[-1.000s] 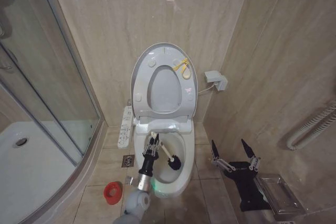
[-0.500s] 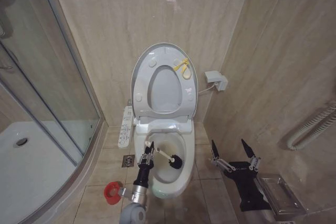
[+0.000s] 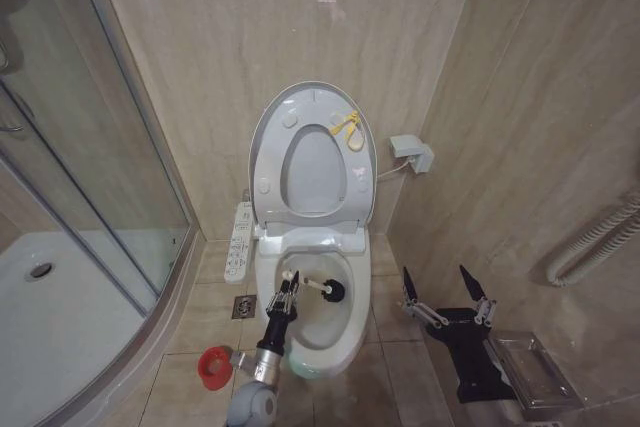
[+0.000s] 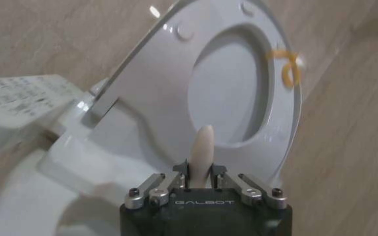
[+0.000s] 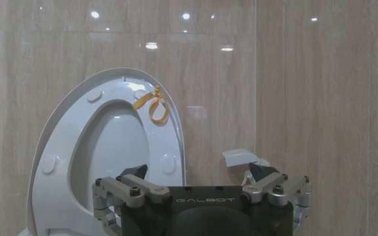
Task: Open the toilet lid, clean the toilet bowl with a toilet brush, close the toilet lid, and flush.
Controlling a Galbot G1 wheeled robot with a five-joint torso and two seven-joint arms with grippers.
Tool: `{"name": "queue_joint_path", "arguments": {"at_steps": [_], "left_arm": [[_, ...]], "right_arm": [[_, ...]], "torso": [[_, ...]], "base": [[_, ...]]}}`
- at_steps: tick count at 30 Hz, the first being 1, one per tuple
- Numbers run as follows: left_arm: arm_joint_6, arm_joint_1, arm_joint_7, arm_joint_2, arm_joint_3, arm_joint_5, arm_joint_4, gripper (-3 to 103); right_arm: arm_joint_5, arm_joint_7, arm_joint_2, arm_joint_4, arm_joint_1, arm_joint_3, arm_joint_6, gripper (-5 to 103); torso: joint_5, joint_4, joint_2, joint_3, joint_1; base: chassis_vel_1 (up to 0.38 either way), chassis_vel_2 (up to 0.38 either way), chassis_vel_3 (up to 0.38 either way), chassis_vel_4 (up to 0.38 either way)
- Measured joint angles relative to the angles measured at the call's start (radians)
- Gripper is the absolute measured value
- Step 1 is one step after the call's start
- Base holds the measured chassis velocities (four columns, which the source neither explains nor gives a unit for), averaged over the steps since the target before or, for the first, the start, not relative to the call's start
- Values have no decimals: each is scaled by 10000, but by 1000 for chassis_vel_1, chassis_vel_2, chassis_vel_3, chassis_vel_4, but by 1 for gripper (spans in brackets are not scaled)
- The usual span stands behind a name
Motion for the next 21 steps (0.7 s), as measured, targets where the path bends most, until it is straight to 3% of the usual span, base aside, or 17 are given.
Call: {"name": "queue_joint_path", "arguments": {"at_steps": [5, 9, 14, 21], "left_arm": [[111, -53, 5, 156, -45, -336, -283, 21], [150, -184, 25, 63, -280, 147, 518, 21], [159, -164, -21, -60, -434, 604, 611, 21], [332, 43, 233, 77, -267, -584, -252, 21]], "right_arm": [[0, 0, 0, 0, 0, 0, 0, 100], [0, 0, 0, 0, 0, 0, 0, 100], [0, 0, 0, -1, 0, 0, 0, 100], [0, 0, 0, 0, 0, 0, 0, 100]], "torso": [[1, 0, 0, 0, 0], [1, 4, -1, 0, 1], [1, 1, 0, 0, 0], [2, 2, 0, -1, 0]], "base": [[0, 0, 0, 0], [0, 0, 0, 0], [0, 0, 0, 0], [0, 0, 0, 0]]}}
